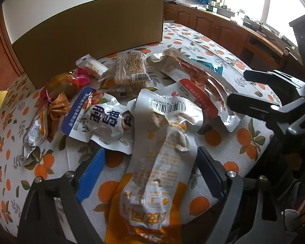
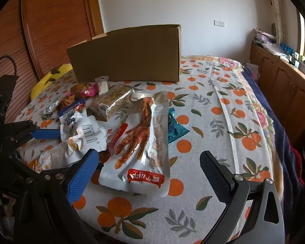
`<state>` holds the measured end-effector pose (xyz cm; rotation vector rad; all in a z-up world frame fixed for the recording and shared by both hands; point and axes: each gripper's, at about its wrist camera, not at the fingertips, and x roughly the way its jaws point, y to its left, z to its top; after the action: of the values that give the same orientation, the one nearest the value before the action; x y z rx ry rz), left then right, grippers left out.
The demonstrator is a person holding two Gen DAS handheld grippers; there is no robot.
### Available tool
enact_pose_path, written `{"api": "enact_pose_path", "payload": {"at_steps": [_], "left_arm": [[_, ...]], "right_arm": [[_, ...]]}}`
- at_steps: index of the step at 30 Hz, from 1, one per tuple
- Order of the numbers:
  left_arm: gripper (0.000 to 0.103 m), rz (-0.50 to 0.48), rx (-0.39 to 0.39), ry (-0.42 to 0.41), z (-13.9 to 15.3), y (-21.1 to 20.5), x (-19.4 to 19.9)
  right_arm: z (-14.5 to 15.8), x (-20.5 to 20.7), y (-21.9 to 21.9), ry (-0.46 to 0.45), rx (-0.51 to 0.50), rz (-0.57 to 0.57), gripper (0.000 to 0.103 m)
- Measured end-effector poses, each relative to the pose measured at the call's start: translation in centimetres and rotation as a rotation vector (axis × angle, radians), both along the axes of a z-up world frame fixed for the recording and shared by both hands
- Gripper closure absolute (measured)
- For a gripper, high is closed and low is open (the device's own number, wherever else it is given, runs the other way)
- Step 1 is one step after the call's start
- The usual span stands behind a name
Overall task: Organize snacks
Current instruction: 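Move both tools forward toward the pile of snack bags, then grasp the orange-and-white barcode bag with the left tool while the right tool grasps the white red-label bag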
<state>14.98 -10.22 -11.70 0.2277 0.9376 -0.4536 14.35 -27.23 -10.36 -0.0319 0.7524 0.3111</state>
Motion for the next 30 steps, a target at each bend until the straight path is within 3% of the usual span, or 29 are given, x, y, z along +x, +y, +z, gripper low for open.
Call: {"api": "enact_pose_path", "payload": {"at_steps": [4, 11, 13, 20, 22, 26, 27, 30], "left_arm": [[0.047, -0.006, -0.011, -0.018, 0.5, 0.8, -0.4], [0.049, 0.027, -0.08, -0.009, 0.7, 2.6, 0.0], [0.049, 0.048, -0.113, -0.007, 1.0, 3.5, 0.1], [0.049, 0.073, -0.171, -0.068, 2.1, 4.8, -0.1], [0.049, 0.075, -0.177, -0.075, 2.1, 4.9, -0.3], [0.049, 0.077, -0.187, -0.066, 1.8, 4.7, -0.1], [0.049, 0.076, -0.189, -0.064, 1.7, 4.7, -0.1], [0.049, 0.074, -0.192, -0.063, 1.6, 4.7, -0.3]], "right_arm": [[-0.3, 1.1, 0.4, 0.021, 0.012, 0.02, 0.004], [-0.9, 2.9, 1.2, 0.072, 0.034, 0.066, 0.017], [-1.2, 3.3, 1.3, 0.092, 0.029, 0.066, 0.025], [-1.6, 4.0, 1.4, 0.113, 0.011, 0.057, 0.035], [-1.4, 4.1, 1.5, 0.113, 0.003, 0.054, 0.05], [-0.9, 4.0, 1.2, 0.101, 0.004, 0.041, 0.062], [-0.7, 3.9, 1.1, 0.096, 0.006, 0.034, 0.071], [-0.3, 3.8, 1.0, 0.102, 0.006, 0.042, 0.072]]}}
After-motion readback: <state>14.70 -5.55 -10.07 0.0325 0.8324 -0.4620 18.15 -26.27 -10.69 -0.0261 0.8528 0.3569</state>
